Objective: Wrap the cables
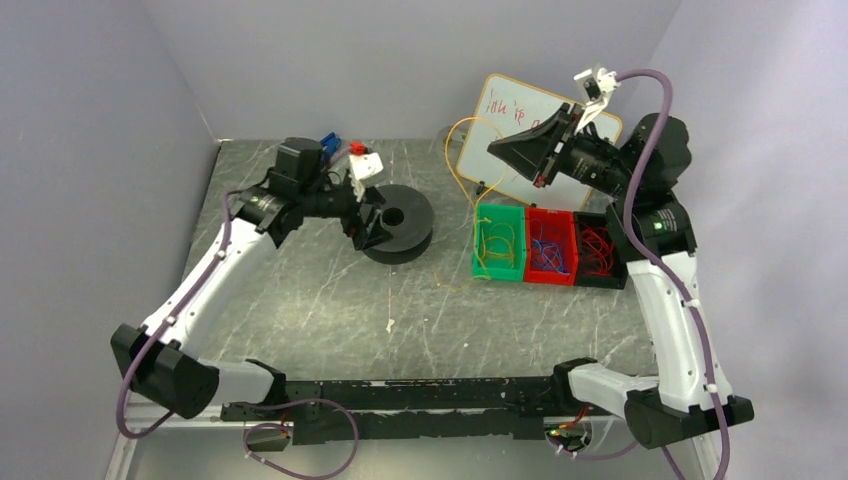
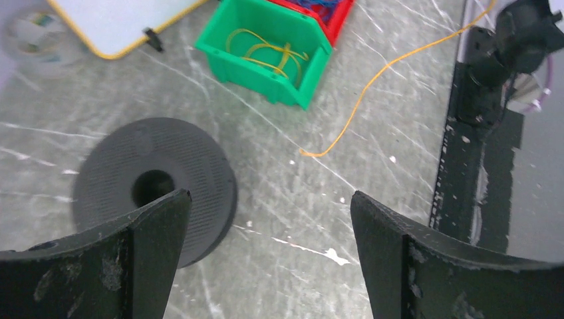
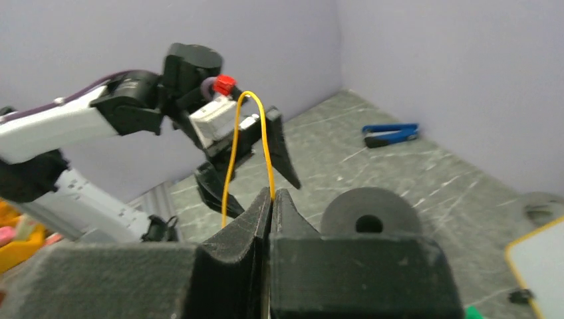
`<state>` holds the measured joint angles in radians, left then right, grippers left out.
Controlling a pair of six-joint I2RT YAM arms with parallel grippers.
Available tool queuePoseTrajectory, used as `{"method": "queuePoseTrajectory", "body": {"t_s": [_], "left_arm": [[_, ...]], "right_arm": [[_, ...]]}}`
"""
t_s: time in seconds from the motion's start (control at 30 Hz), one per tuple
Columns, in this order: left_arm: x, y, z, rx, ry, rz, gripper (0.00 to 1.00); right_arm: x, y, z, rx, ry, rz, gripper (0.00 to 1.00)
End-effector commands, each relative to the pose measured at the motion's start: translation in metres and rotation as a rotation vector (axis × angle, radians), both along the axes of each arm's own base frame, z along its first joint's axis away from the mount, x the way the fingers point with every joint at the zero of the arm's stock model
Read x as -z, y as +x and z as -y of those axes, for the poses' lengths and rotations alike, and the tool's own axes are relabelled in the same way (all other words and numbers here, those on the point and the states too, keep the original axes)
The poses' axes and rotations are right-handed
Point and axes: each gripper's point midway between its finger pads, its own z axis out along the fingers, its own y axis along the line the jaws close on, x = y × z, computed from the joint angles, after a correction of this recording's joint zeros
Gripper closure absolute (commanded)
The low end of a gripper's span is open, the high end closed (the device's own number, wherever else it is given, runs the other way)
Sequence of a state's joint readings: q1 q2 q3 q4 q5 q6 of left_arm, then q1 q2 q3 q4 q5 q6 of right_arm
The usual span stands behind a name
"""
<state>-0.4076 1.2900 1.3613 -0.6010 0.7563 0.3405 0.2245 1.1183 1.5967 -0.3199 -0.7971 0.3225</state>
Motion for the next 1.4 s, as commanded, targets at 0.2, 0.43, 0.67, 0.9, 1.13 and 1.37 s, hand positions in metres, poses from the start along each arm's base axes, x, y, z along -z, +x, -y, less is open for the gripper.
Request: {"method": "queuePoseTrajectory", "body": {"t_s": [0.2,0.43,0.67,0.9,1.13,1.37], "left_arm": [[0.060,-0.019,0.054,0.213,0.035,-0.179,0.06],[0.040,0.001,0.077,0.205,-0.055,-0.234,0.06],[0.033,-0.003,0.089,0.254,-0.122,-0.319,0.06],[0.092,0.016,0.087,0.156,-0.012,-0.371,0.06],[0.132,-0.017,0.093,0.309,0.051,-0.547,0.06],[0.148,-0.049,0.099,0.463,0.084,-0.674,0.06]], "right_arm": [[-0.005,-0.043,-0.020,-0.289,0.038,0.050,1.00],[0.010,-0.061,-0.026,-0.419,0.028,0.050,1.00],[0.018,-0.071,-0.026,-0.477,0.037,0.025,1.00],[0.013,-0.077,-0.027,-0.513,0.050,0.022,1.00],[-0.001,-0.089,-0.025,-0.546,0.048,0.041,1.00],[-0.006,-0.094,-0.024,-0.547,0.034,0.061,1.00]]}}
